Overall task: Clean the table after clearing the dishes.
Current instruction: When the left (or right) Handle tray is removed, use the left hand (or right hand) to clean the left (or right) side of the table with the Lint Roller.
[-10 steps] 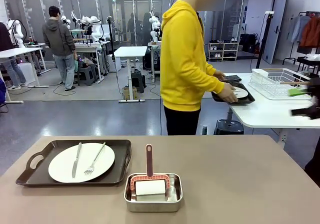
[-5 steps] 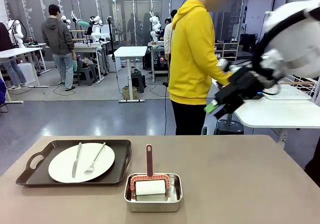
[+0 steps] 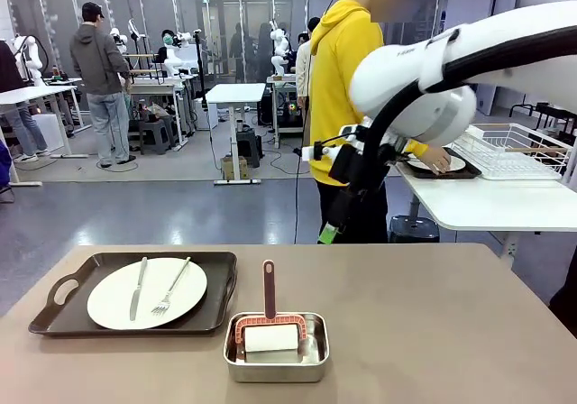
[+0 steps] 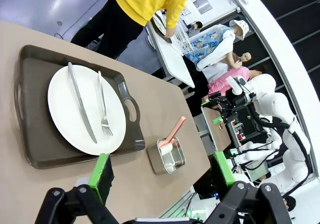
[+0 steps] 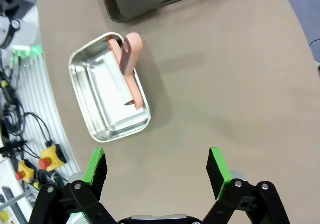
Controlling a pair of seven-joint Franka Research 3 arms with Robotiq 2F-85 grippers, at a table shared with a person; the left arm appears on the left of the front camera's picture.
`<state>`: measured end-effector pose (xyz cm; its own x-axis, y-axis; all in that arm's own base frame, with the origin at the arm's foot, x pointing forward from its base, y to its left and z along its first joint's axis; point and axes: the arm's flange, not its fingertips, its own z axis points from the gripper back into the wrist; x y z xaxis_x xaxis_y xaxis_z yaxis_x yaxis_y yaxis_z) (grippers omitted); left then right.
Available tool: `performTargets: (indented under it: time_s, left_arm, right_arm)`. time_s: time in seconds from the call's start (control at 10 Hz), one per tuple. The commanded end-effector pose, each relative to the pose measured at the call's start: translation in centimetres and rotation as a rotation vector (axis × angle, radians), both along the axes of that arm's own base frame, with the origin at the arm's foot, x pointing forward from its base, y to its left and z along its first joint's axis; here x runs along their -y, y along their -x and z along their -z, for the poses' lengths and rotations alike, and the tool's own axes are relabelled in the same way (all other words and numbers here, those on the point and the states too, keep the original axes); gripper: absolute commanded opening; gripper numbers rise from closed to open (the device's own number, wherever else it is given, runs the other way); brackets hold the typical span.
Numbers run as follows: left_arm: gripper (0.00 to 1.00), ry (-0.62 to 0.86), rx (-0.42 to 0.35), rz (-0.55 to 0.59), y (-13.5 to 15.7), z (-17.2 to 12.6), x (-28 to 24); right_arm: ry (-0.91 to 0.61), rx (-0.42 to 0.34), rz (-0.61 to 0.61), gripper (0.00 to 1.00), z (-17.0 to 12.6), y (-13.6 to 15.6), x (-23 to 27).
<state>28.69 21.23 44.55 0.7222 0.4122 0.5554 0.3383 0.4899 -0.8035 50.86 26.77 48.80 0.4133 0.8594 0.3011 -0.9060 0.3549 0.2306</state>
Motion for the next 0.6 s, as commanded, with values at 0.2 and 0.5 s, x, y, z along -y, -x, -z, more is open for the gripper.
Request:
performTargets:
  time_s: [0.2,0.5]
  left_arm:
    - [1.0,0.009,0.019,0.006,-0.1,-0.2,-0.3]
    - [1.0,0.009,0.019,0.006,-0.1,-0.2,-0.3]
  right_arm:
    - [0.0,0.0,0.0,1.0,0.0,0.0,0.0]
    - [0.021,0.015,-0.008,1.0,0.1,-0.1,0.1]
